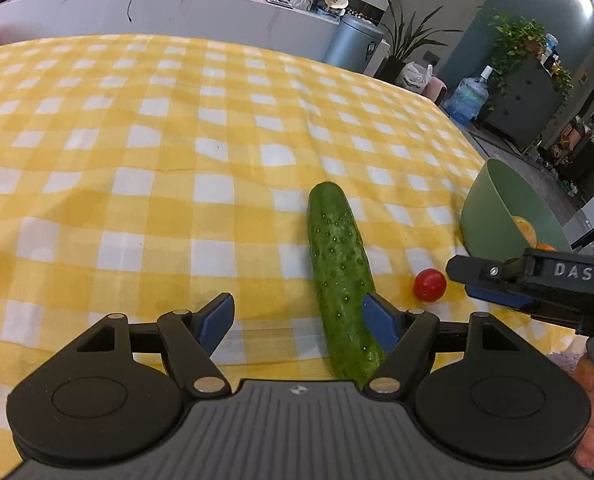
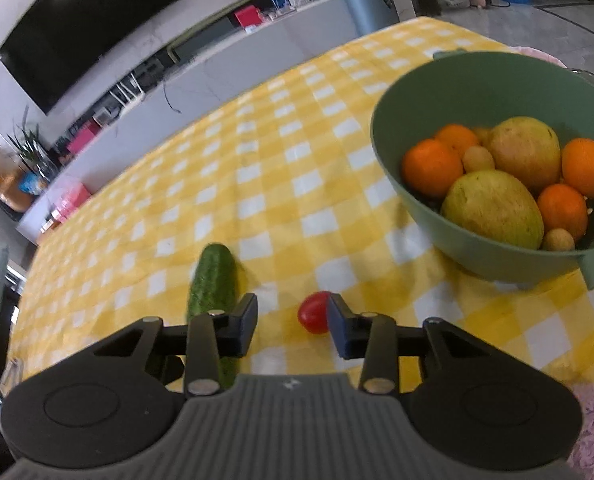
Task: Organize fruits
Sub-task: 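Move both grippers back to the cucumber and red cherry tomato, then grasp the red tomato with the right gripper while the left gripper grasps the cucumber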
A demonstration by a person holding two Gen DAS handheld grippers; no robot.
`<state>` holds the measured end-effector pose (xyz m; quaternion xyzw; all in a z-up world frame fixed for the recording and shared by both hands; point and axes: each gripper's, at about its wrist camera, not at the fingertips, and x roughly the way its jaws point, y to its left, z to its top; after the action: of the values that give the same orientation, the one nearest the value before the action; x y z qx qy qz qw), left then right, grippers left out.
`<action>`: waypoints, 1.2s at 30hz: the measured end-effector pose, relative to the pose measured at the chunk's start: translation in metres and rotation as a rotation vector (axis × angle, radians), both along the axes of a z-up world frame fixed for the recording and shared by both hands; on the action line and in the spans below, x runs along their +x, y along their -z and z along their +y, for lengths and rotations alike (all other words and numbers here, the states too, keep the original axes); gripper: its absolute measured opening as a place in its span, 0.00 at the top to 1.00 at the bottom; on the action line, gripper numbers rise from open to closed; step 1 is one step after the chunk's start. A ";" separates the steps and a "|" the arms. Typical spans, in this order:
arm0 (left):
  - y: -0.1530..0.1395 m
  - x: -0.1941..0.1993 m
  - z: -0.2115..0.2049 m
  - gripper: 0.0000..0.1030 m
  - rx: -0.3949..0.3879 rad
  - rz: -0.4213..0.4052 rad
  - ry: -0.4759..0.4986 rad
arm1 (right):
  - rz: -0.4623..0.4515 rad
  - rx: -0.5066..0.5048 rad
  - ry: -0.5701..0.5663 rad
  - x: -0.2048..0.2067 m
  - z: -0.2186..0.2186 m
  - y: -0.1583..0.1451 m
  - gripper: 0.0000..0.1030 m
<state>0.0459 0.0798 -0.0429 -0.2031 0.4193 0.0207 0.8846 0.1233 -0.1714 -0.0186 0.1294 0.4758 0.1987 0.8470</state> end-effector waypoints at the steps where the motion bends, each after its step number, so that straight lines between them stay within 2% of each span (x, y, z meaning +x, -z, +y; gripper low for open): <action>1: 0.002 0.001 0.000 0.16 -0.003 -0.004 0.004 | 0.006 -0.021 0.003 0.000 0.001 0.001 0.64; 5: 0.004 0.004 -0.003 0.16 -0.009 -0.019 0.028 | 0.002 -0.104 0.005 0.001 0.010 0.005 0.64; 14: 0.005 0.008 -0.010 0.16 -0.003 -0.018 0.043 | 0.040 -0.199 -0.024 0.023 0.025 0.016 0.64; 18: 0.007 0.009 -0.009 0.16 -0.015 -0.017 0.041 | 0.064 -0.179 -0.033 0.033 0.028 0.022 0.64; 24: 0.007 0.009 -0.009 0.16 -0.018 -0.017 0.043 | 0.064 -0.207 -0.041 0.039 0.038 0.027 0.65; 30: 0.009 0.010 -0.008 0.16 -0.029 -0.017 0.042 | 0.035 -0.254 -0.054 0.037 0.047 0.028 0.74; 36: 0.009 0.011 -0.008 0.16 -0.033 -0.015 0.043 | 0.037 -0.244 -0.049 0.035 0.044 0.027 0.76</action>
<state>0.0567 0.0715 -0.0522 -0.2086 0.4173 -0.0064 0.8845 0.1588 -0.1274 -0.0458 0.0173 0.5149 0.1575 0.8425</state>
